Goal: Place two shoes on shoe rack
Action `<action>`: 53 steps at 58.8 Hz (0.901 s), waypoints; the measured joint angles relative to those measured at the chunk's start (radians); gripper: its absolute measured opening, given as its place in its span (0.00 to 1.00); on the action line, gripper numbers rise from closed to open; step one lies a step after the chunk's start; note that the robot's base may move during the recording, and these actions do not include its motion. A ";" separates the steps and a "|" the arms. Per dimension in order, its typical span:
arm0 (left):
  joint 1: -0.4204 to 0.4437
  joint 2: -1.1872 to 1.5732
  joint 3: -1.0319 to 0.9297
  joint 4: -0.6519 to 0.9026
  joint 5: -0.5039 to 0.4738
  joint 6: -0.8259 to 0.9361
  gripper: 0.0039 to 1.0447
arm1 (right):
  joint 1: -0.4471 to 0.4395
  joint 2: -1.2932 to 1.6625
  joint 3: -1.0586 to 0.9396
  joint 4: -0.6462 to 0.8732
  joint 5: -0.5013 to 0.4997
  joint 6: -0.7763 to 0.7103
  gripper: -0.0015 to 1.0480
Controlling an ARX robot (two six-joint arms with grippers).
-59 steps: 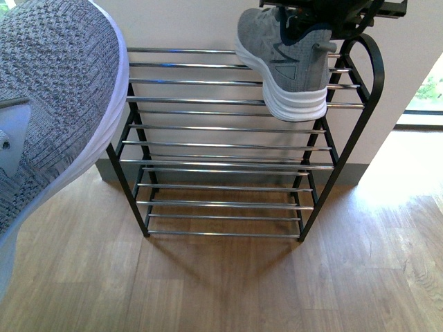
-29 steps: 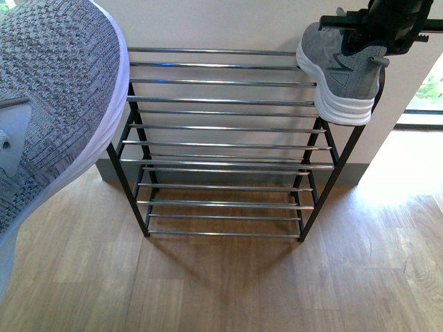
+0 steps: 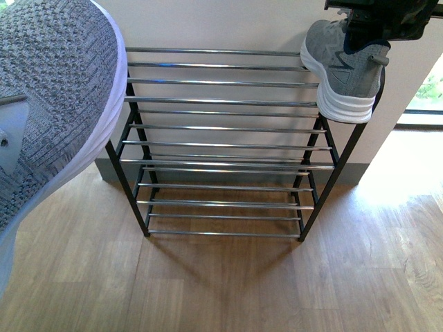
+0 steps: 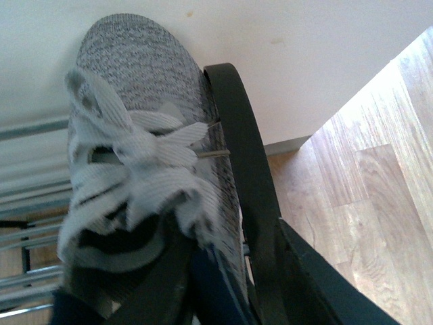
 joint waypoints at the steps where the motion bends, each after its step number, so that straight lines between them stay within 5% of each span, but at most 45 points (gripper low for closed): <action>1: 0.000 0.000 0.000 0.000 0.000 0.000 0.01 | 0.000 -0.001 0.000 -0.002 -0.002 -0.005 0.33; 20: 0.000 0.000 0.000 0.000 0.000 0.000 0.01 | -0.084 -0.113 0.053 -0.142 -0.263 -0.400 0.92; 33: 0.000 0.000 0.000 0.000 0.000 0.000 0.01 | -0.159 -0.338 -0.098 -0.042 -0.351 -0.587 0.91; 48: 0.000 0.000 0.000 0.000 0.000 0.000 0.01 | -0.253 -0.570 -0.380 0.158 -0.325 -0.740 0.91; 53: 0.000 0.000 0.000 0.000 0.001 0.000 0.01 | -0.264 -0.628 -0.548 0.473 -0.477 -0.593 0.79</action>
